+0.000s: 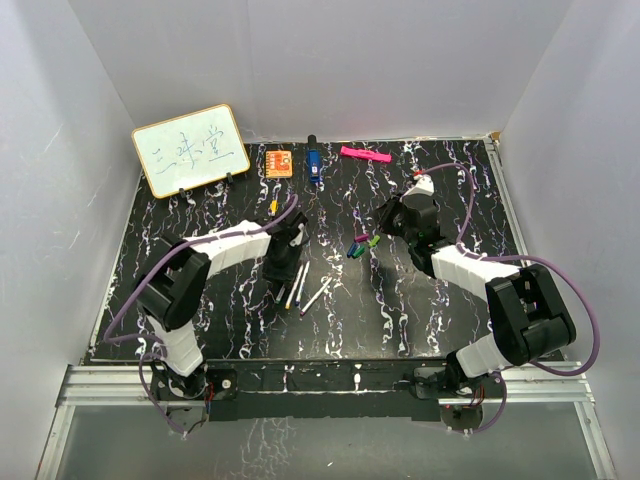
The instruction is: Insert the pens into the pen caps
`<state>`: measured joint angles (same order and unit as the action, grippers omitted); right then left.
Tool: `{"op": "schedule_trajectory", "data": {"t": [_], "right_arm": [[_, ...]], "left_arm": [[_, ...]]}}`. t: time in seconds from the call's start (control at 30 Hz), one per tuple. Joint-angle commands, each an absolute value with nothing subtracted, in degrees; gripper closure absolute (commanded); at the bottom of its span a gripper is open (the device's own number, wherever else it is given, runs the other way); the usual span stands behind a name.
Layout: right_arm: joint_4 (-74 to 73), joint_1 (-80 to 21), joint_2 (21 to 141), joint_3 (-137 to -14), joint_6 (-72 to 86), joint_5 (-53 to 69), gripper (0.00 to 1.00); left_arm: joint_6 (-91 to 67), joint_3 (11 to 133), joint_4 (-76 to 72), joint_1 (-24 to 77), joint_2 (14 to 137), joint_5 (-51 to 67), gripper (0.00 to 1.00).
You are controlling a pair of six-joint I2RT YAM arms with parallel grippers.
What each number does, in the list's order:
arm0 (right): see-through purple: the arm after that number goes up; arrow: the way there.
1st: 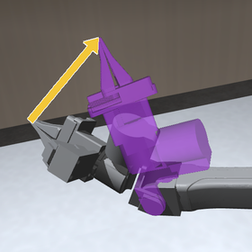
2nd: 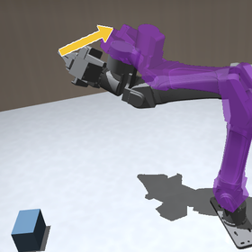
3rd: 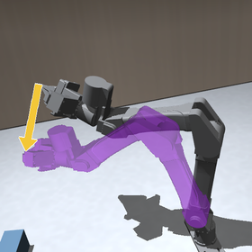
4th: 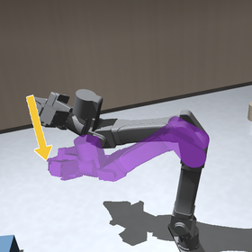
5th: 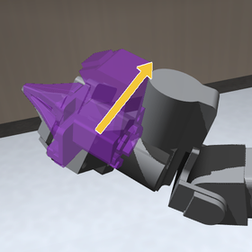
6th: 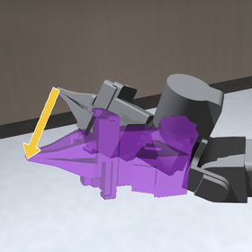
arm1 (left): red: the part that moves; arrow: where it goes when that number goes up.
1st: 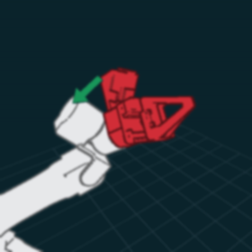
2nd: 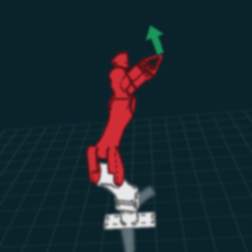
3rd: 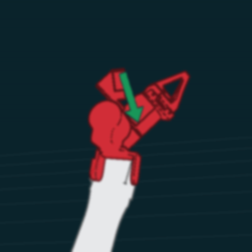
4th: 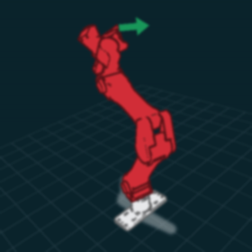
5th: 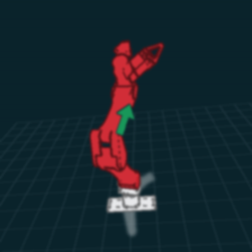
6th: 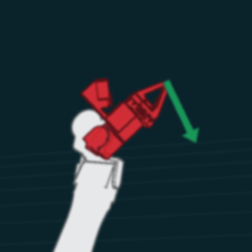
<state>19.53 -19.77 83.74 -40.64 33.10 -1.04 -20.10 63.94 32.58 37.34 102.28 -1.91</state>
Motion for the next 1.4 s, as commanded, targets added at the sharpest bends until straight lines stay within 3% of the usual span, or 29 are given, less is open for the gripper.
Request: {"op": "schedule_trajectory", "data": {"t": [0.0, 0.27, 0.5, 0.57, 0.63, 0.8, 0.9, 1.13, 1.23, 1.27, 1.37], "right_arm": [[23.1, -19.8, 83.1, -41.3, 32.8, -0.1, 0.93], [24.6, -19.8, 84.0, -41.1, 32.8, 2.9, 0.93], [26.9, -19.6, 84.1, -40.3, 32.2, 5.3, 0.95], [27.0, -19.3, 84.2, -40.3, 32.3, 5.3, 0.85], [26.9, -18.9, 84.2, -40.2, 32.8, 5.3, 0.63], [26.7, -17.9, 84.2, -40.2, 33.2, 5.7, 0.49], [26.2, -17.6, 84.2, -40.4, 33.2, 5.3, 0.51], [21.5, -17.4, 85.6, -42.2, 33.1, 2.8, 0.69], [19.6, -17.4, 85.7, -42.4, 33.1, 2.1, 0.71], [19.0, -17.4, 85.7, -42.4, 33.0, 1.9, 0.71], [17.6, -17.4, 85.5, -42.5, 32.6, 1.1, 0.72]], "left_arm": [[-19.3, 66.4, 37.8, 37.9, 104.9, -3.9, 0.71], [-17.2, 69.2, 42.0, 38.0, 109.9, -4.5, 0.73], [-17.0, 69.8, 41.4, 38.0, 111.2, -4.8, 0.85], [-16.8, 70.1, 41.4, 38.0, 112.0, -4.9, 0.88], [-16.7, 70.0, 41.1, 38.0, 112.4, -4.9, 0.92], [-16.5, 69.8, 40.5, 38.0, 112.9, -4.4, 0.93], [-16.4, 69.5, 40.0, 38.0, 113.1, -4.2, 0.95], [-16.3, 68.9, 39.9, 38.0, 114.3, -3.4, 0.91], [-16.2, 68.7, 39.6, 38.0, 114.9, -3.3, 0.94], [-16.2, 68.7, 39.6, 38.0, 115.2, -3.3, 1.00], [-16.1, 68.6, 39.2, 38.0, 116.1, -3.1, 1.00]]}}
